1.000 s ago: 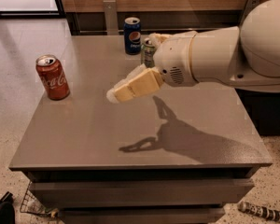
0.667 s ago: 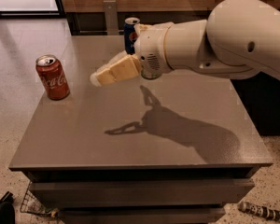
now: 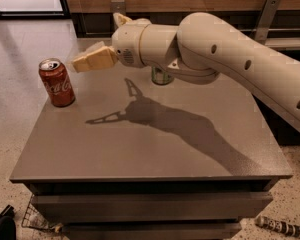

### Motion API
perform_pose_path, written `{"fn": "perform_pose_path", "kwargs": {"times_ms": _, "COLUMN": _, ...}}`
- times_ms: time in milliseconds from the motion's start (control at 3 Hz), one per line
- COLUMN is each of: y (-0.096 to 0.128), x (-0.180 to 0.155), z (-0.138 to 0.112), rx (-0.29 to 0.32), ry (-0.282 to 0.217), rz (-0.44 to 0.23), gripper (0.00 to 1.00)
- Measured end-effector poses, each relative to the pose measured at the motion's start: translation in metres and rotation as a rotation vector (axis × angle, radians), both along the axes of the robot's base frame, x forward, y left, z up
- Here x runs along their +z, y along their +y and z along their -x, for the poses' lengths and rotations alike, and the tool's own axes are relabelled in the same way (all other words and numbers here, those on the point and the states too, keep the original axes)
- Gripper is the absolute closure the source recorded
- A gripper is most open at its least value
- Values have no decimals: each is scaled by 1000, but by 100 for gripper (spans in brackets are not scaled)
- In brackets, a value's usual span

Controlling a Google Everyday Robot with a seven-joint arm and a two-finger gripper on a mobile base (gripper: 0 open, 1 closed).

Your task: Pick coke can

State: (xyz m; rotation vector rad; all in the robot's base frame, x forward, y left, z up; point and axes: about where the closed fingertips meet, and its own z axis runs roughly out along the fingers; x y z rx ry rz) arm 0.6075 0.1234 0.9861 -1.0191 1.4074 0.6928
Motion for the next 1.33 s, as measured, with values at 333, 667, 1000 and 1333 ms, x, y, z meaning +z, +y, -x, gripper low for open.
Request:
{"fn": "perform_pose_path", "kwargs": {"times_ms": 333, "y": 33, "x": -19, "z": -11, "rx": 42, "ry": -16, "rz": -21, "gripper": 0}}
{"fn": "perform_pose_path", "kwargs": {"times_ms": 667, "y": 73, "x": -60, "z": -13, "rx": 101, "ry": 19, "rz": 14, "gripper": 0}}
{"fn": "perform_pose_path", "kwargs": {"times_ms": 1000, "y": 98, "x": -94, "z": -13, "rx": 146, "ry": 62, "rz": 24, "gripper": 0}}
{"fn": "perform_pose_path", "kwargs": {"times_ms": 1333, "y": 108, "x": -110, "z": -7, "rx": 173, "ry": 98, "rz": -14, "gripper": 0}}
